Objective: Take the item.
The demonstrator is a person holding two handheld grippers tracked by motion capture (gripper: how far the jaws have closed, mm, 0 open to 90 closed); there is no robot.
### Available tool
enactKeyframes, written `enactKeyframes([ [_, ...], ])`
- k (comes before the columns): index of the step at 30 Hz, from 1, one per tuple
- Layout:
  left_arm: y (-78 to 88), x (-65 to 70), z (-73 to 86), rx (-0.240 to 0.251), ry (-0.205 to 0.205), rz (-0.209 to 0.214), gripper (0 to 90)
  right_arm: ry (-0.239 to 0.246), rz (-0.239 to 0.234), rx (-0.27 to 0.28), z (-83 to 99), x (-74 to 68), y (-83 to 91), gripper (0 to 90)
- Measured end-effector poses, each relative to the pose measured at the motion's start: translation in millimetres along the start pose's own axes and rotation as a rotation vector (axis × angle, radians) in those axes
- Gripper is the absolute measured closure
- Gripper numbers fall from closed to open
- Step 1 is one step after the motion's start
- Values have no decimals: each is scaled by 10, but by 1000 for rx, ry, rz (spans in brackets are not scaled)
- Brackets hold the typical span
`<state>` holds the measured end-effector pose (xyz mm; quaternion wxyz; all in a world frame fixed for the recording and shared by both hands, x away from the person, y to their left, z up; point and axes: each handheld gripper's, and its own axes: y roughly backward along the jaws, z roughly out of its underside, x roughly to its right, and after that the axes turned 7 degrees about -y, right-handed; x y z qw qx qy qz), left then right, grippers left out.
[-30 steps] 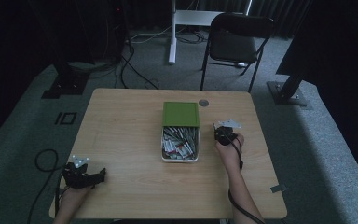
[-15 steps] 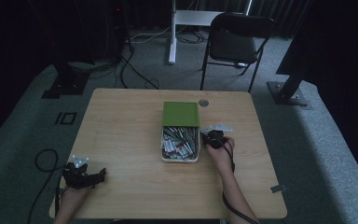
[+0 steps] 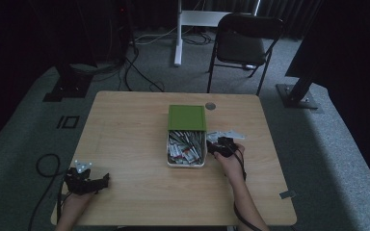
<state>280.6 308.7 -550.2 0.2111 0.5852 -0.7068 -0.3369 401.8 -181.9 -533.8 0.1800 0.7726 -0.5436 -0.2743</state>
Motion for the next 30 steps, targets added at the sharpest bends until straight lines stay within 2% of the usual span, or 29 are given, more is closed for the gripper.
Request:
enactKeyframes([
  [3,0,0,0,0,0,0,14,6,22,6,-7,74,67,385],
  [19,0,0,0,0,0,0,13,-51,118,26,39,514,347,276],
  [30,0,0,0,0,0,0,13,-79,165,-4,172,793,527,217],
])
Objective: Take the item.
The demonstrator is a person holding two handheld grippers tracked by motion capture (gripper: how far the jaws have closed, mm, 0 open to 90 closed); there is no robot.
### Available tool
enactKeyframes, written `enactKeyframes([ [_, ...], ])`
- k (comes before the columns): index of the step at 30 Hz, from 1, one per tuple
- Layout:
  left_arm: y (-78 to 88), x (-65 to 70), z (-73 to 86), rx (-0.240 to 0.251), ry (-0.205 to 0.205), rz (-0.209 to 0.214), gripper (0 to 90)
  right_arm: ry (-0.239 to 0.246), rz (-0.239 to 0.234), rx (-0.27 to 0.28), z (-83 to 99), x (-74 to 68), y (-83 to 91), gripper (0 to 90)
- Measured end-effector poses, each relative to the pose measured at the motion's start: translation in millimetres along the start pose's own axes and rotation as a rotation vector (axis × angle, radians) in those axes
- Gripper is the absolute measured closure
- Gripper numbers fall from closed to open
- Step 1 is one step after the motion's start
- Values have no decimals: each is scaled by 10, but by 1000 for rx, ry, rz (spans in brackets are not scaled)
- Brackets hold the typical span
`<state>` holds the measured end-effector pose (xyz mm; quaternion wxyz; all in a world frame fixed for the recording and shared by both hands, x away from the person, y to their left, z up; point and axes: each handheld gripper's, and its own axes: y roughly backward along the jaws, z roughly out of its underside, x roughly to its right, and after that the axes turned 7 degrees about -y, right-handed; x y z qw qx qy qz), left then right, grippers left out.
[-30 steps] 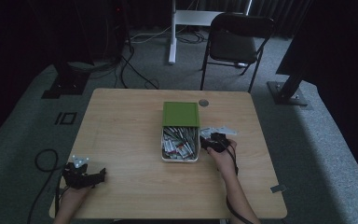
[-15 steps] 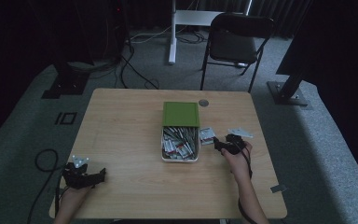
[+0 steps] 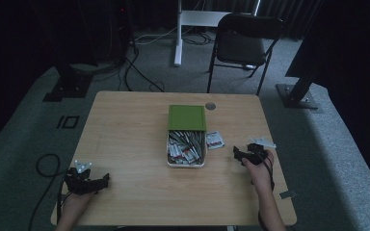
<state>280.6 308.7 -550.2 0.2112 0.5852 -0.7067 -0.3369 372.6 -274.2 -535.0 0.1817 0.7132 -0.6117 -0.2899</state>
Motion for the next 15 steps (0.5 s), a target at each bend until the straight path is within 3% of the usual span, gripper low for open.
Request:
enactKeyframes([
  [6,0,0,0,0,0,0,13,-6,7,-23,75,107,102,204],
  [12,0,0,0,0,0,0,14,4,55,-48,157,205,177,197],
  [15,0,0,0,0,0,0,13,9,49,-60,203,244,216,185],
])
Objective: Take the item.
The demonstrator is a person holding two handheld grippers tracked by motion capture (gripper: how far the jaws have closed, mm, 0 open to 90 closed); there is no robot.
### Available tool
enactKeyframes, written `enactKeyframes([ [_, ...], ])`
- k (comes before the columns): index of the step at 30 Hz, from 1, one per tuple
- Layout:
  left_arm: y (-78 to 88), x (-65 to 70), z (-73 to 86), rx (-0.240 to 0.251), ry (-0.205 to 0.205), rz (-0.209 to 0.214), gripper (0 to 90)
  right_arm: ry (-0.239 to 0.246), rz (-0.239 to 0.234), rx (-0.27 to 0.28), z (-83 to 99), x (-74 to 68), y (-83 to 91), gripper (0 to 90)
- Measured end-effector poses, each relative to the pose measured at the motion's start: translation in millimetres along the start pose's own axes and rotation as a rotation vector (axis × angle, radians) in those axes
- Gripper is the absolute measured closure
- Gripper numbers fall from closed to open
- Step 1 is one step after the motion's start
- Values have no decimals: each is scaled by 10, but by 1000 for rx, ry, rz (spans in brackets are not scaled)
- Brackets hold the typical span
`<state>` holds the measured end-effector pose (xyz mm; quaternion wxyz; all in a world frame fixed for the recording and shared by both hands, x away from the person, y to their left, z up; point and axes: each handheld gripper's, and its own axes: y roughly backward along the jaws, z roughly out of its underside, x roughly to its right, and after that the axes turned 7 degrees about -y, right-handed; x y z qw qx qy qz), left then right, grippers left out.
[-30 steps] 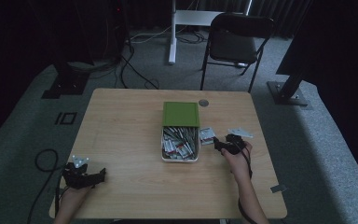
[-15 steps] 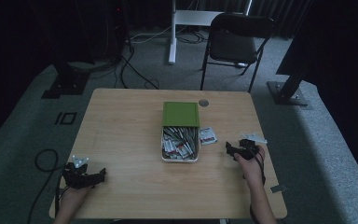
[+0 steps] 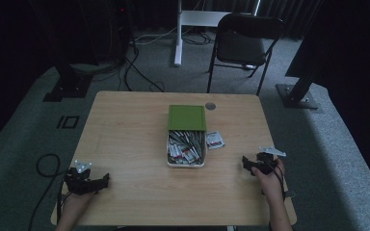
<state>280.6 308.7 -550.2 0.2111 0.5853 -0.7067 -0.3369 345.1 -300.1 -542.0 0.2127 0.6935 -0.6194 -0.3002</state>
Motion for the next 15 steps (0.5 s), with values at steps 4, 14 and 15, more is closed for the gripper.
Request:
enactKeyframes([
  [4,0,0,0,0,0,0,14,-2,-20,-6,55,30,45,178],
  [14,1,-1,0,-2,-2,0,14,55,-45,-24,233,25,209,173],
  [15,1,-1,0,-2,-2,0,14,63,-51,-26,259,21,228,173],
])
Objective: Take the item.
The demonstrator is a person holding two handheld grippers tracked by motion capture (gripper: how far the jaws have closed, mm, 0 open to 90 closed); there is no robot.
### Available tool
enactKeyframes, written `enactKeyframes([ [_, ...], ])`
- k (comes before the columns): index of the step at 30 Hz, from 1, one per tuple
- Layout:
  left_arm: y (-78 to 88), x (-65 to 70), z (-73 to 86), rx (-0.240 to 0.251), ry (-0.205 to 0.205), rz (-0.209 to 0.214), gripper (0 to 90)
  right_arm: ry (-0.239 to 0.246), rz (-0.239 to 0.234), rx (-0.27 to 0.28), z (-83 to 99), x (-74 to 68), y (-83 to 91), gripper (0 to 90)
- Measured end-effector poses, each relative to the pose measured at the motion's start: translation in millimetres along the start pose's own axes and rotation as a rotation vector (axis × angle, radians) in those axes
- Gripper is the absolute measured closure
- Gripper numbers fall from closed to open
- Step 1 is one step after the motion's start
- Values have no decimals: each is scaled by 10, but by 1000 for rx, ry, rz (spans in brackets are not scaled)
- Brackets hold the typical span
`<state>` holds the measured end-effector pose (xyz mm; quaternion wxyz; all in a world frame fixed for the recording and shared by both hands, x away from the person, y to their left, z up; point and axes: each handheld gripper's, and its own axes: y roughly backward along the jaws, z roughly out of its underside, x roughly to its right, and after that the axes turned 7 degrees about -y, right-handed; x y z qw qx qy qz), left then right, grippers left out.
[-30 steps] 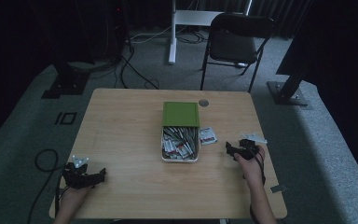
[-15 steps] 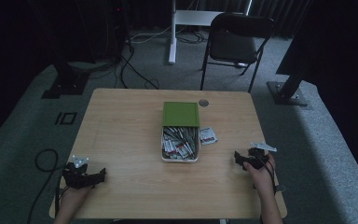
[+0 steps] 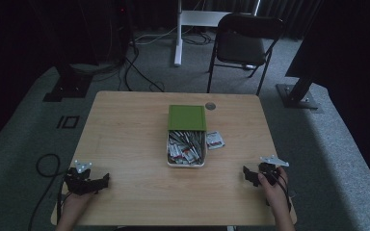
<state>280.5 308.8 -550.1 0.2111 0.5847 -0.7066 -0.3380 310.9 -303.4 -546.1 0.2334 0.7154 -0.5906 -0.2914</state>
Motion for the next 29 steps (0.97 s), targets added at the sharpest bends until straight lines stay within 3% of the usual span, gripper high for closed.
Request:
enactKeyframes([
  [7,0,0,0,0,0,0,14,14,14,-19,146,-45,45,152],
  [9,0,0,0,0,0,0,13,38,16,-18,181,-65,53,129],
  [24,-1,0,0,0,0,-1,14,22,31,-3,251,-85,103,128],
  [29,-15,43,-24,-7,52,-52,14,22,31,-4,250,-85,103,128],
])
